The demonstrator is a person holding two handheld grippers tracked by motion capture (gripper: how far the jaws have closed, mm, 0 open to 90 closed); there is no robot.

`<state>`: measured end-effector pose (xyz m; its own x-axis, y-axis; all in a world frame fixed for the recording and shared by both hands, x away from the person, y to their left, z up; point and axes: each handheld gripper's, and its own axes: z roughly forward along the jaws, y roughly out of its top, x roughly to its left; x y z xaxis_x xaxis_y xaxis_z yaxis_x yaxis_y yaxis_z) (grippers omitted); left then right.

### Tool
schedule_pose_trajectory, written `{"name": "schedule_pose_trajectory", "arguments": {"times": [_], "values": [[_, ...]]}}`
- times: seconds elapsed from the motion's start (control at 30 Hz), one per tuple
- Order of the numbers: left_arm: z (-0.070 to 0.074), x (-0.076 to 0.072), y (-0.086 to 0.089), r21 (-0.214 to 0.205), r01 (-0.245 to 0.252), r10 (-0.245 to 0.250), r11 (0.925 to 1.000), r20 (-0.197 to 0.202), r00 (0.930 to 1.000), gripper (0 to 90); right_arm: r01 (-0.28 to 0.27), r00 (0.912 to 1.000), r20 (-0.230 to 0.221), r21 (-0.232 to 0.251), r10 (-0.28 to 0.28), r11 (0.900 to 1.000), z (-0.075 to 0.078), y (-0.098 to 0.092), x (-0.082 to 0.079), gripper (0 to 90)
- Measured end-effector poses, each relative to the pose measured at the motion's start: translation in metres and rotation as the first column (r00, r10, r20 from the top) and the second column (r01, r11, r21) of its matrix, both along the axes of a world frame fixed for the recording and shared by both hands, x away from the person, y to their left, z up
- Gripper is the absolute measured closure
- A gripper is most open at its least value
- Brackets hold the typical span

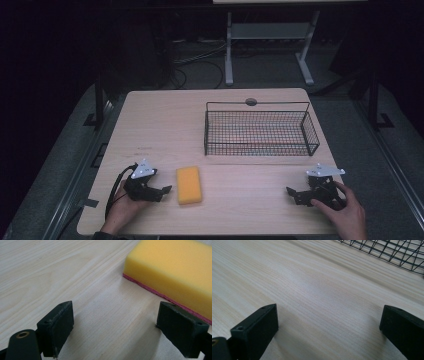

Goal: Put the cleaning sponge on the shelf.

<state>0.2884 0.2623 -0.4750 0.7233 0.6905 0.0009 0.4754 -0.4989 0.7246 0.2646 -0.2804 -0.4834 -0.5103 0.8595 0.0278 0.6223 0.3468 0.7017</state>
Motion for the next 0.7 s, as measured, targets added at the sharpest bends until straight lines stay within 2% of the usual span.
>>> {"name": "schedule_pose_trajectory", "arguments": {"times": [0.43,0.53,0.6,0.7], "values": [[0.001,0.000,0.001,0.009,-0.015,0.015,0.9998,0.000,0.9999,15.1,0.000,1.0000,0.000,0.000,0.000,1.0000,0.000,0.000,0.000,1.3],[0.004,-0.001,0.003,0.018,-0.029,0.029,0.9994,0.004,0.9996,20.8,0.000,1.0000,0.000,0.000,0.000,1.0000,0.000,0.000,0.000,1.3],[0.007,-0.002,0.005,0.009,-0.036,0.035,0.9993,0.016,0.9992,24.2,0.000,1.0000,0.000,0.000,0.000,1.0000,0.000,0.000,0.000,1.3],[0.014,-0.003,0.007,-0.009,-0.038,0.038,0.9992,0.020,0.9991,37.5,0.000,1.0000,0.000,0.000,0.000,1.0000,0.000,0.000,0.000,1.3]]}}
